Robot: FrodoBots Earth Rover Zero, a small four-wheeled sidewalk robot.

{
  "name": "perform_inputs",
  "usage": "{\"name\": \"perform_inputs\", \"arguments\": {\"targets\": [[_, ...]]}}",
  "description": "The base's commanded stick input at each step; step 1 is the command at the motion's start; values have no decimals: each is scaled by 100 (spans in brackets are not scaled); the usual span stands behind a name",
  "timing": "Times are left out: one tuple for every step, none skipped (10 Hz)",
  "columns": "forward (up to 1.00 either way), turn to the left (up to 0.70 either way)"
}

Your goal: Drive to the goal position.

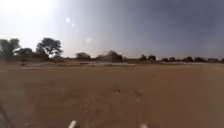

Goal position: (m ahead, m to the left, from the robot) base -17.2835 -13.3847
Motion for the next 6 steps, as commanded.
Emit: {"name": "perform_inputs", "arguments": {"targets": [[0, -70], [0, -70], [0, -70], [0, -70], [0, -70], [0, -70]]}}
